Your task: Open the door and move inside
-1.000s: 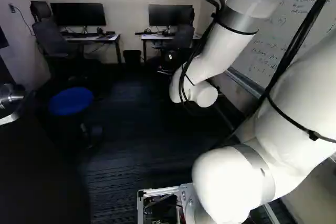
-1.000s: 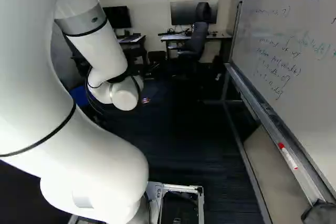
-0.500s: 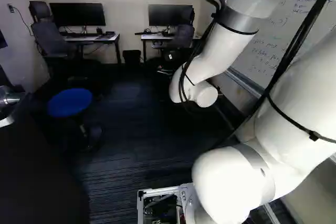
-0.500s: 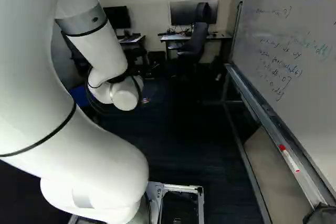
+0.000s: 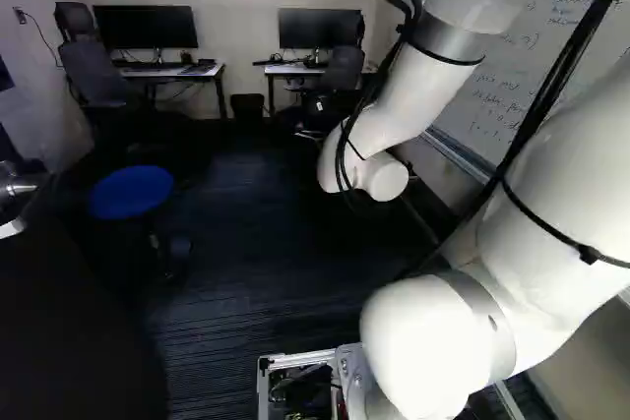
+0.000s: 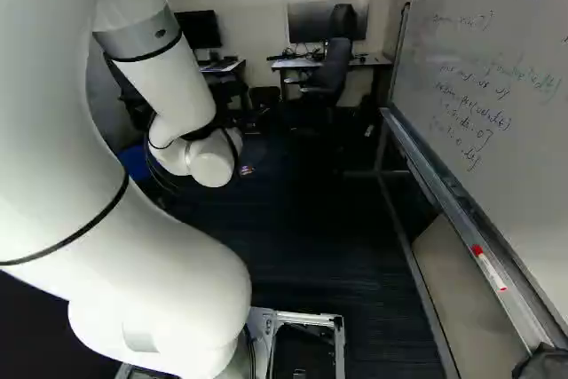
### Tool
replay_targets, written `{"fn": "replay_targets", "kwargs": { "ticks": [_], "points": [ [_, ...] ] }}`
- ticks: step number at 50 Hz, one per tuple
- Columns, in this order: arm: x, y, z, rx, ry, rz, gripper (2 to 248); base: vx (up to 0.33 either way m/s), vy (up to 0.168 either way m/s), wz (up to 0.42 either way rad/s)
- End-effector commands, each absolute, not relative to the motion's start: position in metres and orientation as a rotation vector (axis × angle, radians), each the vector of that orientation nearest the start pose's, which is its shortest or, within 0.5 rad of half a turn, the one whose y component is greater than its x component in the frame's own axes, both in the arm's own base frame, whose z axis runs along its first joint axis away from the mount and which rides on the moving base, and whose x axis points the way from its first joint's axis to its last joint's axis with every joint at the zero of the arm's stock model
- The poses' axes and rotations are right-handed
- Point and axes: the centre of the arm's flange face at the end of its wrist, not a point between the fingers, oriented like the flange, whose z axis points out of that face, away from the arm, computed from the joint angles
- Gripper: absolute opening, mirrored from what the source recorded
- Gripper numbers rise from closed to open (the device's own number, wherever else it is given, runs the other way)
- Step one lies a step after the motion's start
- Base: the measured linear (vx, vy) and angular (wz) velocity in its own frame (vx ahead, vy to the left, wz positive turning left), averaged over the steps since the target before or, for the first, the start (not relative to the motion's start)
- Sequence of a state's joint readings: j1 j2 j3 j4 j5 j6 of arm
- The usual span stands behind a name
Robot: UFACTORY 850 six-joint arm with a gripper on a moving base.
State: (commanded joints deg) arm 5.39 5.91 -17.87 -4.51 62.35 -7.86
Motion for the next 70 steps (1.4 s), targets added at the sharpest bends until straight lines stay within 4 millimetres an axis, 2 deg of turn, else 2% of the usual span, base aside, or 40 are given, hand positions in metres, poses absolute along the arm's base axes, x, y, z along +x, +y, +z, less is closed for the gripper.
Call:
{"fn": "replay_targets", "kwargs": {
  "ticks": [17, 32, 70],
  "points": [
    [0.354, 0.039, 0.415, -2.275, -0.373, -2.139, 247, 0.0, 0.0, 0.0],
    [0.344, 0.033, 0.409, -2.318, -0.328, -2.1, 247, 0.0, 0.0, 0.0],
    [0.286, 0.006, 0.375, -2.513, -0.073, -1.885, 247, 0.0, 0.0, 0.0]
  ]
}}
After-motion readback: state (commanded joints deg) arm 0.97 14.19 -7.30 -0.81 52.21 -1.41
